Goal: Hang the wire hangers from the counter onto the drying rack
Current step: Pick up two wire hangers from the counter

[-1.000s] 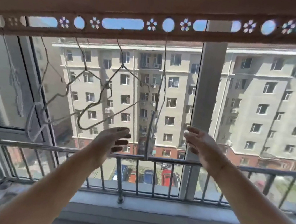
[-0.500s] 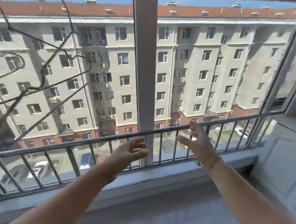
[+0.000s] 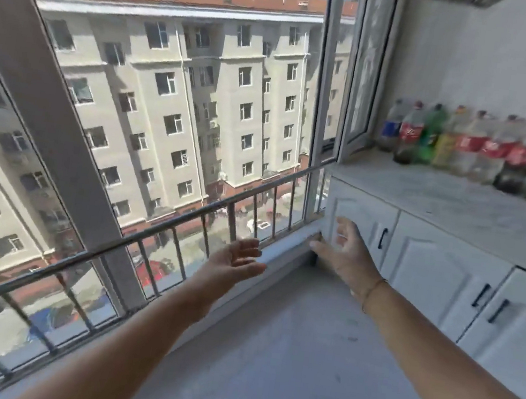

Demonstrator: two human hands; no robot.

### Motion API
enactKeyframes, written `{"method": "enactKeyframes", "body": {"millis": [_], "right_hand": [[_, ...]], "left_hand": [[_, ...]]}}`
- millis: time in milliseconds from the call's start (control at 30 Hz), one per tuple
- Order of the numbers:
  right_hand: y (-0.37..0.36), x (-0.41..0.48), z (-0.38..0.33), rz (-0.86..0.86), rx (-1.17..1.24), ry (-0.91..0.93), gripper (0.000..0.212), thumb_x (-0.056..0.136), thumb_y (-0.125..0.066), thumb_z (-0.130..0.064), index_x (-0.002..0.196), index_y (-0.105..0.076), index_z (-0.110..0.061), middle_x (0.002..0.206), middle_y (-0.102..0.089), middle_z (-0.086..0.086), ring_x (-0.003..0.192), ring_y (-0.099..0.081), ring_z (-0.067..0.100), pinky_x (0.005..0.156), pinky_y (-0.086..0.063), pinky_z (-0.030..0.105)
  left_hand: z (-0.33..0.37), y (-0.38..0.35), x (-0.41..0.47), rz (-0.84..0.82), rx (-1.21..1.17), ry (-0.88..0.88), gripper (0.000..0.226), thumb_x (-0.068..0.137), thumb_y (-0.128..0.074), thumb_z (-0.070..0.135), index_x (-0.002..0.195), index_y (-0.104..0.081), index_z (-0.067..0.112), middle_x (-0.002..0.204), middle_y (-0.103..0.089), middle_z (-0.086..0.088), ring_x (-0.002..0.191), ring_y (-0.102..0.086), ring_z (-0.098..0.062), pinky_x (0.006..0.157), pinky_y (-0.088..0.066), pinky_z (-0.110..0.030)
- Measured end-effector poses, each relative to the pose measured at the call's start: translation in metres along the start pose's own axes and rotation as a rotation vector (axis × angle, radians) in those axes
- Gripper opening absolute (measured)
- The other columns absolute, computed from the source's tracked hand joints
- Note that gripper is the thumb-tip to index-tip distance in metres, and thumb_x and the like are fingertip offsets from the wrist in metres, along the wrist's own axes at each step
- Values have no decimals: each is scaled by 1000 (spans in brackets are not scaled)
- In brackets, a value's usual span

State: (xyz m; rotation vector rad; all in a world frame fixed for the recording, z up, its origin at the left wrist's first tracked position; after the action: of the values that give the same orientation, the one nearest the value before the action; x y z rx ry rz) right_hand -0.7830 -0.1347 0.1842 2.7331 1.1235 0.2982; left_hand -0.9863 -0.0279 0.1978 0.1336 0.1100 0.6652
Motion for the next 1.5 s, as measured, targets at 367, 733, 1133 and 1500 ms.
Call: {"method": "enactKeyframes", "body": {"millis": [367, 733, 1133, 1500], "right_hand": [[215, 54, 72, 280, 28, -99, 61, 79, -71, -18, 132, -42, -16, 129, -48, 10, 119, -50, 22, 97, -44, 36], [352, 102, 128, 468, 50, -150, 23, 80, -67, -13, 101, -60, -17, 97, -59, 1, 88, -57, 13, 74, -43, 19], [448, 259, 181, 561, 60, -204, 14, 82, -65, -9, 95, -61, -10, 86, -59, 0, 69, -51, 7, 66, -40, 18], [504, 399, 236, 577, 98, -280, 16, 81, -64, -6, 96, -62, -9, 78, -56, 1, 62, -46, 7, 62, -38, 18]], "left_hand": [[23, -195, 137, -179, -11, -32, 47, 84, -66, 10, 128, -51, 10, 124, -60, -9, 107, -59, -13, 89, -47, -20], [41, -316, 256, -368, 38, -13, 50, 80, -72, 20, 127, -53, 17, 121, -62, -1, 110, -59, -8, 94, -43, -23], [49, -401, 456, -387, 59, -21, 42, 86, -64, 12, 127, -53, 12, 120, -62, -5, 104, -59, -10, 82, -46, -20], [46, -444, 599, -389, 40, 62, 44, 75, -72, 25, 116, -58, 20, 115, -65, -1, 99, -60, -9, 87, -44, -28]]}}
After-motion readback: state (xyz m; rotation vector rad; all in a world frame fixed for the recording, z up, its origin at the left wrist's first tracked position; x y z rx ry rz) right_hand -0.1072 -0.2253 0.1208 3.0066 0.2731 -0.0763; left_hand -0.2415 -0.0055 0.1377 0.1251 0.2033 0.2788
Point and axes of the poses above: each hand's wrist, its own x-axis towards the middle knuckle, its own y-axis out of the back of the hand, z = x × y, the point moved 2 cm from there along x, towards the middle knuckle
